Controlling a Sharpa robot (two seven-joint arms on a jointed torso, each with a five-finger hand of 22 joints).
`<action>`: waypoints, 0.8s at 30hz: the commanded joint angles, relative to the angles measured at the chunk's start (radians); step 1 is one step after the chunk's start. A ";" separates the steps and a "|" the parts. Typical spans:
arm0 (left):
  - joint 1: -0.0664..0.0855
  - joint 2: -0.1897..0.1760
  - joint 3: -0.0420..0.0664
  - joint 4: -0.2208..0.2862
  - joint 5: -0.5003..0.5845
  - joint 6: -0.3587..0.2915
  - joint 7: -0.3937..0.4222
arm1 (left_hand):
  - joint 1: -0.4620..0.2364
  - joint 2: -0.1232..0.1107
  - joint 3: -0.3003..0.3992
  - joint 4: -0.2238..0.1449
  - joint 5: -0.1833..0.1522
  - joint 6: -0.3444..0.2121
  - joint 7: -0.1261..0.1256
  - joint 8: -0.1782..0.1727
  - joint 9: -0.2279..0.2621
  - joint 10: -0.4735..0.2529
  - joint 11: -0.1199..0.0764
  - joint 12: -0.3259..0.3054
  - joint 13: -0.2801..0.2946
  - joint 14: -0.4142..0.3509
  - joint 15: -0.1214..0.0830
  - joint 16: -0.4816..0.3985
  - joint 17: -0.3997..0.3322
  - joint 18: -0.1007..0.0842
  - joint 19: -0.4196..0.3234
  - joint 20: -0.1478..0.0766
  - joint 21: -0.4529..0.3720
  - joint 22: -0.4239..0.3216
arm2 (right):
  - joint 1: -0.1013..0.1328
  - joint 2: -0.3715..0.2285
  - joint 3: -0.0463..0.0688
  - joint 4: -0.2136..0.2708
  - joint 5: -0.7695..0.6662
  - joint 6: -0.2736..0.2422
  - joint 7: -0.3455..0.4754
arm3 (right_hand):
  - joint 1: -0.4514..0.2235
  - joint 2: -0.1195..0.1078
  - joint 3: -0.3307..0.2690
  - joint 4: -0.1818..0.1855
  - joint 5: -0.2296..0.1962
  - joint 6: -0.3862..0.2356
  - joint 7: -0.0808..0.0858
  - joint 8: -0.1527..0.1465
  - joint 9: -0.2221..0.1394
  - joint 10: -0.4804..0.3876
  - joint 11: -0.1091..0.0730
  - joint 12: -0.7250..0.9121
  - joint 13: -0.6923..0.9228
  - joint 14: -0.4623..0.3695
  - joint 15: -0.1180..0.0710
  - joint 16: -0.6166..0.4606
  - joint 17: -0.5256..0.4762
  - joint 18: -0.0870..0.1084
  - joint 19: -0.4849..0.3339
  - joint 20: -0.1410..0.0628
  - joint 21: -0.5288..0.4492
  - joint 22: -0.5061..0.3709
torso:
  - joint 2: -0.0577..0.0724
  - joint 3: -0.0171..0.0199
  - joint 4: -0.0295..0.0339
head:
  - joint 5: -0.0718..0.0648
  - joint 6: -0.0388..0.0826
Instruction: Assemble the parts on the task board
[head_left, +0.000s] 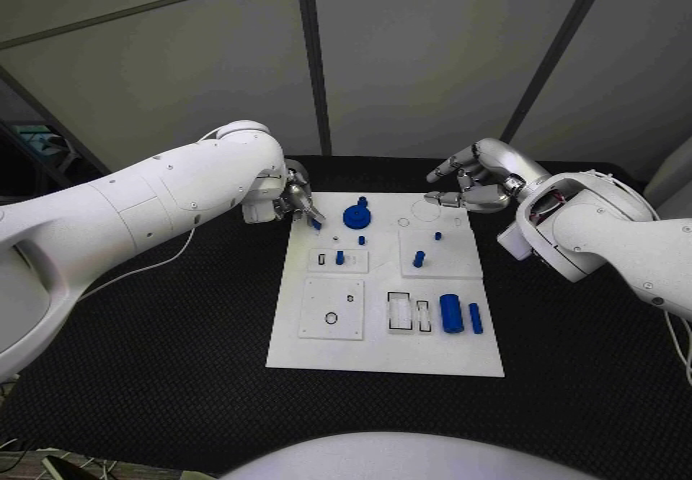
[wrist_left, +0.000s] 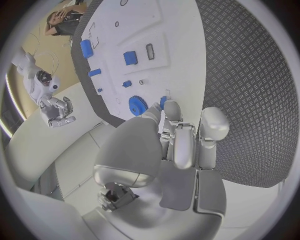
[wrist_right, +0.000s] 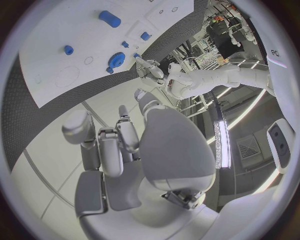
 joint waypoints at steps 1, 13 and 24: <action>0.002 -0.004 0.000 0.004 0.058 -0.036 0.022 | -0.039 -0.045 0.199 -0.125 0.002 -0.012 0.001 0.014 0.011 0.012 -0.001 -0.006 -0.006 0.040 0.000 0.002 -0.001 0.011 0.000 -0.001 -0.004 0.005 | 0.001 0.001 0.001 -0.003 0.000 0.002 0.005 | 0.007 0.003 0.007 0.010 0.004 -0.003 0.000 0.009 -0.001 -0.049 -0.003 -0.057 -0.060 0.069 -0.011 -0.031 0.132 0.023 -0.044 -0.002 -0.046 -0.071 | 0.000 0.0002 -0.0003 | 0.001 0.001; 0.001 -0.060 0.000 0.080 0.121 -0.086 0.026 | -0.148 -0.140 0.453 -0.197 0.001 -0.020 -0.002 0.067 0.051 0.035 -0.003 -0.004 -0.008 0.041 -0.004 0.004 0.000 0.007 0.012 -0.002 0.003 0.027 | 0.002 0.007 0.001 -0.040 0.089 -0.025 0.066 | 0.063 -0.033 0.095 0.079 -0.010 -0.008 0.029 0.029 0.000 -0.406 0.038 -0.761 -0.724 -0.413 0.041 -0.876 -0.707 0.062 -0.458 0.047 -0.585 -0.587 | -0.001 -0.0007 0.0000 | 0.002 0.004; -0.010 -0.189 -0.023 0.292 0.118 -0.228 0.019 | -0.199 -0.188 0.554 -0.229 0.025 -0.012 -0.009 0.094 0.071 0.063 -0.009 0.003 0.001 0.042 -0.010 0.006 0.004 0.002 0.031 -0.007 0.022 0.057 | 0.002 0.011 0.000 -0.085 0.205 -0.034 0.207 | 0.097 -0.040 0.222 0.028 -0.035 0.004 0.059 -0.063 -0.004 -0.302 0.088 -1.156 -1.197 -0.455 0.133 -1.413 -1.143 0.084 -0.511 0.165 -0.999 -0.850 | -0.002 0.0003 0.0027 | 0.010 0.004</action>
